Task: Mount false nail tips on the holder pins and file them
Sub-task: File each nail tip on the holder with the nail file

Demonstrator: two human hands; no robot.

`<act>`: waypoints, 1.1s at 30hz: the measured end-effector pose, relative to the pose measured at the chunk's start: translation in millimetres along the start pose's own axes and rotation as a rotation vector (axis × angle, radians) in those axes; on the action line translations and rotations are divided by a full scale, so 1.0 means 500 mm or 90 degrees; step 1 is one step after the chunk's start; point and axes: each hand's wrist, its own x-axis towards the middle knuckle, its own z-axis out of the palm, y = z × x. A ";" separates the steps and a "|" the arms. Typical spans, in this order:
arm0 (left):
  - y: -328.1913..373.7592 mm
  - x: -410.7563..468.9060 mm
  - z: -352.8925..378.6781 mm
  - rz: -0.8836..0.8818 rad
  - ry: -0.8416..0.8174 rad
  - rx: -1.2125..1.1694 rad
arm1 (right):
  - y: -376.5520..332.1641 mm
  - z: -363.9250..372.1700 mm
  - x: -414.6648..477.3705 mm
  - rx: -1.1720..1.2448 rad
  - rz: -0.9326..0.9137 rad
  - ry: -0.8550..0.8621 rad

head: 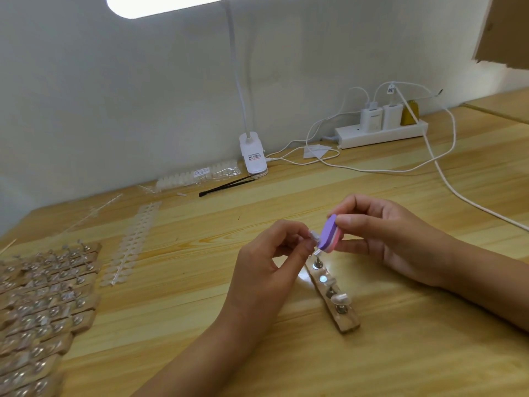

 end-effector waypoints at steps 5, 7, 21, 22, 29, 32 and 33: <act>0.000 0.000 0.000 -0.007 -0.004 -0.019 | 0.000 0.004 0.005 -0.011 0.017 0.008; 0.000 0.001 0.001 -0.021 -0.012 -0.045 | -0.002 -0.007 0.012 0.009 0.008 0.109; 0.000 0.006 -0.006 -0.129 -0.010 -0.197 | -0.001 -0.006 0.007 0.025 0.036 0.006; 0.000 0.005 -0.005 -0.122 -0.010 -0.188 | 0.000 -0.005 0.006 0.024 0.036 0.001; -0.003 0.003 -0.002 -0.090 -0.009 -0.137 | -0.003 -0.007 0.006 0.032 0.039 -0.012; -0.003 0.002 0.000 -0.080 -0.013 -0.127 | -0.003 -0.008 0.006 0.042 0.041 -0.012; -0.004 0.002 0.000 -0.080 -0.014 -0.122 | -0.004 -0.008 0.006 0.043 0.042 -0.012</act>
